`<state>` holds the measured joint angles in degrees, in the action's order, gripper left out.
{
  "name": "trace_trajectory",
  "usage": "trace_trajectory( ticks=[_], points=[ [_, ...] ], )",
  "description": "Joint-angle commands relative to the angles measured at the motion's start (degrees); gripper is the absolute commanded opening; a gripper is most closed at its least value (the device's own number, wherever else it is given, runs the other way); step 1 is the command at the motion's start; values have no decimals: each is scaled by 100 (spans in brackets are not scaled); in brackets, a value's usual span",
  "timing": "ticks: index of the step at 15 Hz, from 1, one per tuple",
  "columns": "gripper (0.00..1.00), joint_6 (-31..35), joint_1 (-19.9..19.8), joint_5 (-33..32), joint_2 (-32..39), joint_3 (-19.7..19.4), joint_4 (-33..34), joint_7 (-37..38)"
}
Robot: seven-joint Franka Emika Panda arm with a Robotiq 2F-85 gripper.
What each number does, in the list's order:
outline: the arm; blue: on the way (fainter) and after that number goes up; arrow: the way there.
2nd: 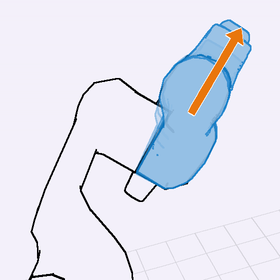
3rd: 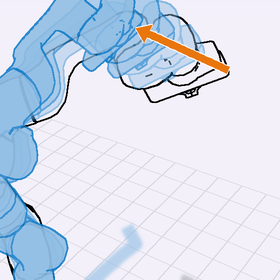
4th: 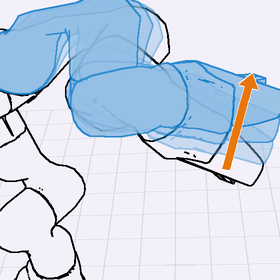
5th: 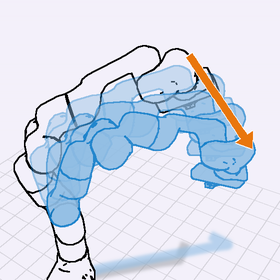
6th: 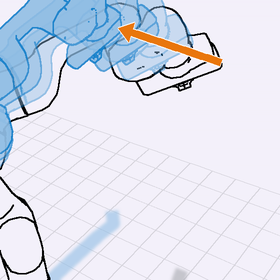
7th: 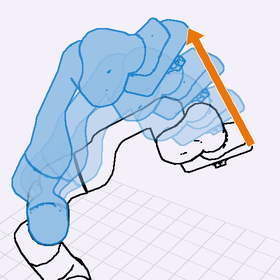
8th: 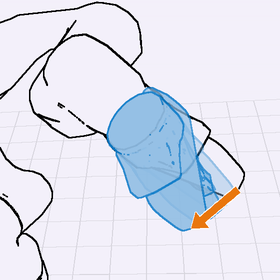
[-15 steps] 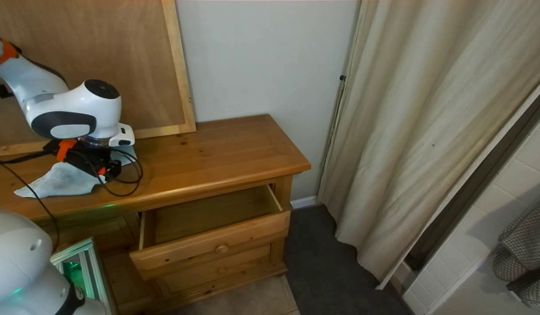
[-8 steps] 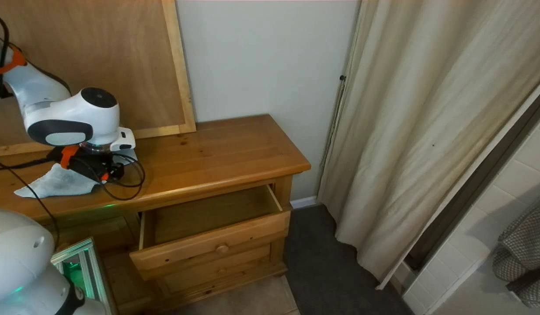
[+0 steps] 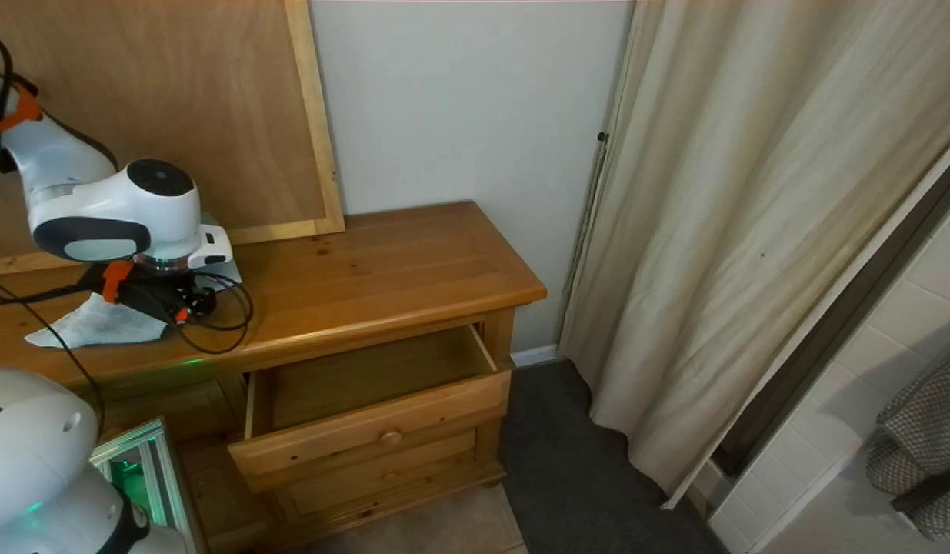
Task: Put the towel into the drawer
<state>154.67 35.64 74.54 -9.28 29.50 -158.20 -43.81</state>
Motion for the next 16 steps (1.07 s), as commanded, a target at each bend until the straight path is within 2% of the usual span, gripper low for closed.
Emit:
trace_trajectory(
  ticks=[1, 9, 10, 13, 14, 15, 16],
  points=[
    [59, 51, 83, 138, -6, 106, 1, -128],
    [3, -91, 58, -297, -427, 331, 54, 314],
    [0, -63, 34, -365, -493, 364, 73, 390],
    [0, -22, 128, -827, -936, 314, -50, 867],
    [1, -14, 111, -1118, -1029, 325, -8, 1112],
    [1, 36, 36, -1691, -1085, 397, 91, 1584],
    [1, -119, -254, -2120, -1378, 679, 23, 1964]
  ],
)
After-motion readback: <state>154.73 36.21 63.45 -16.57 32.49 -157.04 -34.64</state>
